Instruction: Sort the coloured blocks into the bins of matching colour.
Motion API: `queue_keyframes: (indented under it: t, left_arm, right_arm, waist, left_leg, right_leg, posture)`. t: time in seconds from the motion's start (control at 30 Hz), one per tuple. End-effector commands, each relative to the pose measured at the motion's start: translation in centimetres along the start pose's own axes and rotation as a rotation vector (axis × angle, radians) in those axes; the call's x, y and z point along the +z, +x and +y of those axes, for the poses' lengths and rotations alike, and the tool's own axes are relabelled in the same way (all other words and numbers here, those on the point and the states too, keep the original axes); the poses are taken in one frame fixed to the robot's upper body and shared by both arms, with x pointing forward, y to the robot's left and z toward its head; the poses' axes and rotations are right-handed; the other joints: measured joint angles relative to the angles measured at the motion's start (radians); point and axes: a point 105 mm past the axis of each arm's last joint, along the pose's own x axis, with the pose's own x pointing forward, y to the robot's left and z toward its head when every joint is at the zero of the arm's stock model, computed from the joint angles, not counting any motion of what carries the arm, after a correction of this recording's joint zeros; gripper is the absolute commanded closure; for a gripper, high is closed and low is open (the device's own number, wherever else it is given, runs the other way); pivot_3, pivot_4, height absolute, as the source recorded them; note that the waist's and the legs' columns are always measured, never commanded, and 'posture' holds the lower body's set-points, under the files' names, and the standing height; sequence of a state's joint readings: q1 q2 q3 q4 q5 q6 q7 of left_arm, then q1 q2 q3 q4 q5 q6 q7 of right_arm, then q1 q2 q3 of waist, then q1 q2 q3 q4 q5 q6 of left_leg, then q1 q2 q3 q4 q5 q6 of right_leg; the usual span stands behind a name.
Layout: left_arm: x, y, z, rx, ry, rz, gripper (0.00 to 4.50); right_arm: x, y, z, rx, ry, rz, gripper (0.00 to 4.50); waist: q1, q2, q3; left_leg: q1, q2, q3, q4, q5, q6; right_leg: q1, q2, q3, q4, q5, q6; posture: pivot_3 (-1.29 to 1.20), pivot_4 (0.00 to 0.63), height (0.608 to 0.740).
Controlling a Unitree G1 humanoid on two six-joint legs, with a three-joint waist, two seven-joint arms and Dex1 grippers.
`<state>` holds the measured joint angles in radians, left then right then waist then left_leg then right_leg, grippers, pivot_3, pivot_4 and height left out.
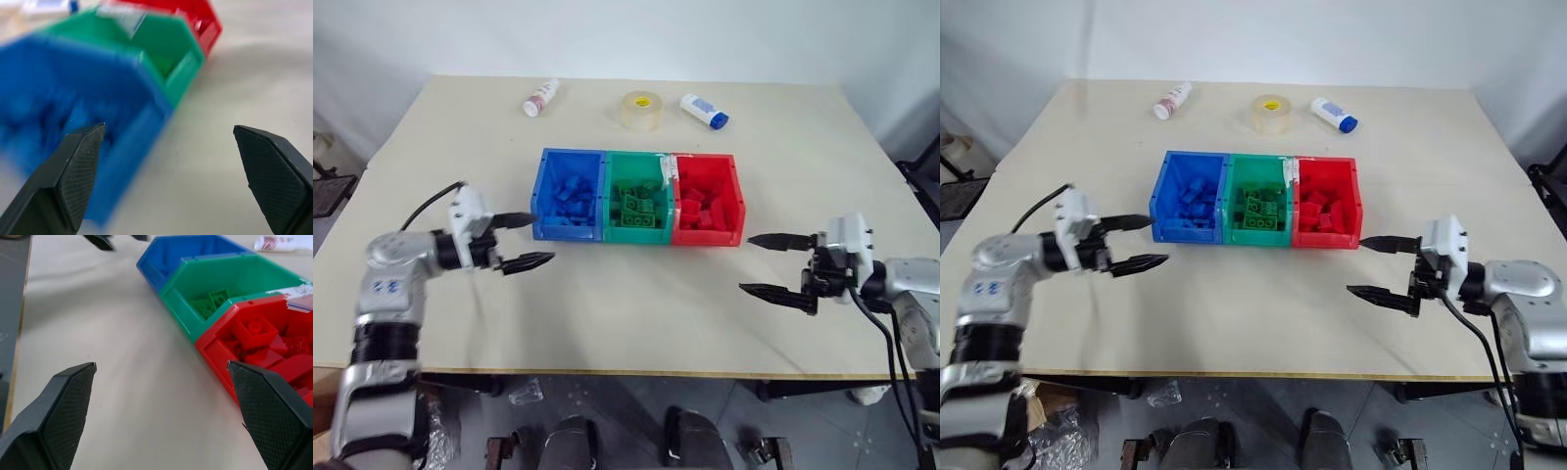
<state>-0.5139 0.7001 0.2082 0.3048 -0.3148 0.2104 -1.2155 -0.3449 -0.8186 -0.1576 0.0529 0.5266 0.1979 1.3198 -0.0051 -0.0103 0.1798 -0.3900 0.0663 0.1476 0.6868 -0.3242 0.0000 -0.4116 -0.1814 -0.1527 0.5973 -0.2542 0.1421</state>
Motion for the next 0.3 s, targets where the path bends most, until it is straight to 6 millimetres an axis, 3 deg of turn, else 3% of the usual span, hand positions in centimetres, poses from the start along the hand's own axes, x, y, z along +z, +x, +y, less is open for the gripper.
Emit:
queue_keyframes:
  t: [0.03,0.13,0.3]
  left_arm:
    - [0.1,-2.5,-0.1,0.082,-0.009,-0.014,0.04]
    - [-0.9,-3.3,-0.5,0.111,-0.041,0.001,0.04]
    - [-0.7,-3.2,-0.8,0.12,-0.044,-0.028,0.04]
  right_arm:
    - [-0.1,-0.1,-0.9,0.002,-0.037,0.022,0.0]
    - [-0.4,0.1,-1.5,0.008,-0.044,0.03,0.0]
    - [-0.4,0.2,-2.4,0.006,-0.049,0.032,0.0]
  waist:
    - [0.0,0.0,0.0]
    - [0.005,0.0,0.0]
    - [0.001,0.0,0.0]
  left_leg:
    - [0.0,0.0,0.0,0.0,0.0,0.0]
    - [0.0,0.0,0.0,0.0,0.0,0.0]
    - [0.0,0.0,0.0,0.0,0.0,0.0]
  right_leg:
    - [0.0,0.0,0.0,0.0,0.0,0.0]
    - [0.0,0.0,0.0,0.002,0.0,-0.001]
    - [0.0,0.0,0.0,0.002,0.0,-0.001]
  posture:
    - [0.0,0.15,0.74]
    - [0.0,0.15,0.74]
    - [0.0,0.15,0.74]
